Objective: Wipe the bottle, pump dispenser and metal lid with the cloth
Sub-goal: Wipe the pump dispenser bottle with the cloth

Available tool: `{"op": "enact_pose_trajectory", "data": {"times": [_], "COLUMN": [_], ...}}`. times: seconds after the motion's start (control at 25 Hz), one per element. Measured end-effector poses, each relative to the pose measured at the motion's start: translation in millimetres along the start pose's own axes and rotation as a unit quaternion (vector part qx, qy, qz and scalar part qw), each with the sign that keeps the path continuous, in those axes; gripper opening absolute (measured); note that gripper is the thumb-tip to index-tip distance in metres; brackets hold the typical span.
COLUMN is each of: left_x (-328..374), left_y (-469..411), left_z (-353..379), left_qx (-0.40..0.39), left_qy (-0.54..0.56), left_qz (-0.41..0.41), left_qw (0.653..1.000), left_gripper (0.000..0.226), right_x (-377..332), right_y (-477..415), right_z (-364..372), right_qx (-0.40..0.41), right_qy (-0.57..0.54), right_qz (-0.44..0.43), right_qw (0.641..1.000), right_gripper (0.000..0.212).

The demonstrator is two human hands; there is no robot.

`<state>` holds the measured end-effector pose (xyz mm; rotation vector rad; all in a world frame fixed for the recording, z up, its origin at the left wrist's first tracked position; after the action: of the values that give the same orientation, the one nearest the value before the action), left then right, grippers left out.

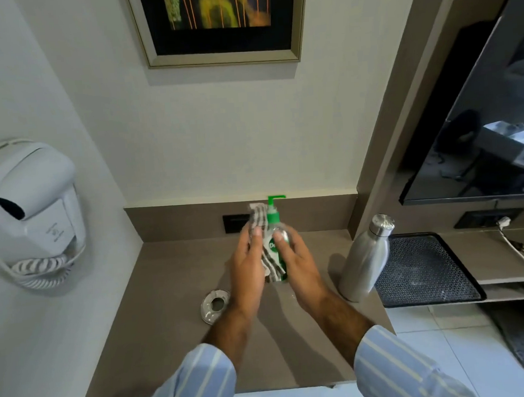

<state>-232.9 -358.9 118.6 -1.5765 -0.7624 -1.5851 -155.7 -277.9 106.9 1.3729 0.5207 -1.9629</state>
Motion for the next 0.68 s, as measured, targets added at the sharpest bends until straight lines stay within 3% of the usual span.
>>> {"op": "enact_pose_trajectory", "data": {"times": [0.08,0.16,0.2,0.32,0.4,0.52,0.68], "left_x": [11.3,10.7,9.5,12.5,21.0,41.1,52.4], "left_y": [22.2,46.1,49.4,23.0,5.5,7.4,40.1], "left_z": [12.5,19.0,15.4,-5.3,-5.4,4.9,9.4], "left_qx": [0.002,0.018,0.034,0.082,0.080,0.090,0.075], "left_qy": [-0.119,-0.214,-0.223,-0.176,-0.150,-0.084,-0.169], "left_qz": [0.121,0.215,0.209,0.036,-0.006,0.044,0.218], "left_qw": [0.986,0.953,0.952,0.980,0.985,0.991,0.958], "left_gripper": [0.040,0.044,0.043,0.033,0.029,0.026,0.040], "right_x": [-10.6,-18.2,-19.2,-12.6,-12.9,-36.6,-66.0], "right_y": [-2.8,-1.7,-0.3,7.9,11.8,3.7,-11.0], "right_z": [6.2,16.6,20.3,25.7,29.8,36.1,30.7], "right_qx": [0.038,0.007,-0.023,-0.081,-0.089,-0.091,-0.120], "right_qy": [-0.037,-0.122,-0.144,-0.097,-0.069,-0.033,-0.104], "right_qz": [0.004,0.056,0.068,0.054,0.032,-0.009,0.002], "right_qw": [0.999,0.991,0.987,0.991,0.993,0.995,0.987], "right_gripper": [0.030,0.025,0.029,0.054,0.051,0.039,0.034]}}
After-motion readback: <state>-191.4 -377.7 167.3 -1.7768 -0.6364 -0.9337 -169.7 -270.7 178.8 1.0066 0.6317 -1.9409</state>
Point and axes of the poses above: each hand's wrist, its own y-axis away from the middle knuckle, its own z-axis out of the palm, x = y × z, the point moved 5 cm from there along -y, towards the middle knuckle, and after that the axes turned 5 degrees about -y, right-handed, at the moved point
